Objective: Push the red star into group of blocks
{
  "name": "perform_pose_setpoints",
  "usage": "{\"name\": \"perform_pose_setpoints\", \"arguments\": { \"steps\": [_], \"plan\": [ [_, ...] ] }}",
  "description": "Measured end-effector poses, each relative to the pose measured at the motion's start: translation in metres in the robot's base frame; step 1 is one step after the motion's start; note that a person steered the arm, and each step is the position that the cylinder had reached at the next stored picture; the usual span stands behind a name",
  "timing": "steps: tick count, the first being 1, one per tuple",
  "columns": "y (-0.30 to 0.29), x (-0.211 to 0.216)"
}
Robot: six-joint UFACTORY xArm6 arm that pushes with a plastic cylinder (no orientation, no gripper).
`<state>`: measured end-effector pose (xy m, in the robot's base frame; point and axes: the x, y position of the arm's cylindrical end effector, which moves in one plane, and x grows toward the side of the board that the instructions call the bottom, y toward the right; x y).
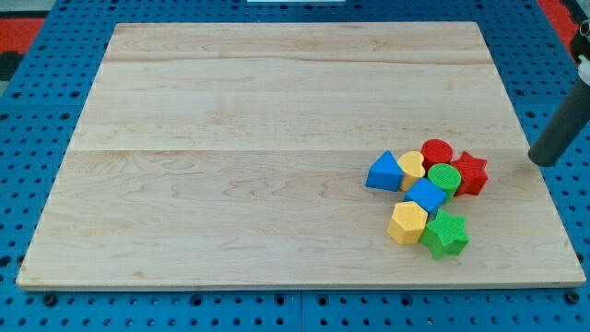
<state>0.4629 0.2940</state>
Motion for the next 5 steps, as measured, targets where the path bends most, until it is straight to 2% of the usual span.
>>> {"name": "perform_pose_setpoints", "arguments": {
  "steps": [1, 2, 3, 5],
  "plan": [
    [-0.012, 0.001],
    [-0.027, 0.023],
    [-0.060, 0.026],
    [-0.084, 0.015]
  ]
}}
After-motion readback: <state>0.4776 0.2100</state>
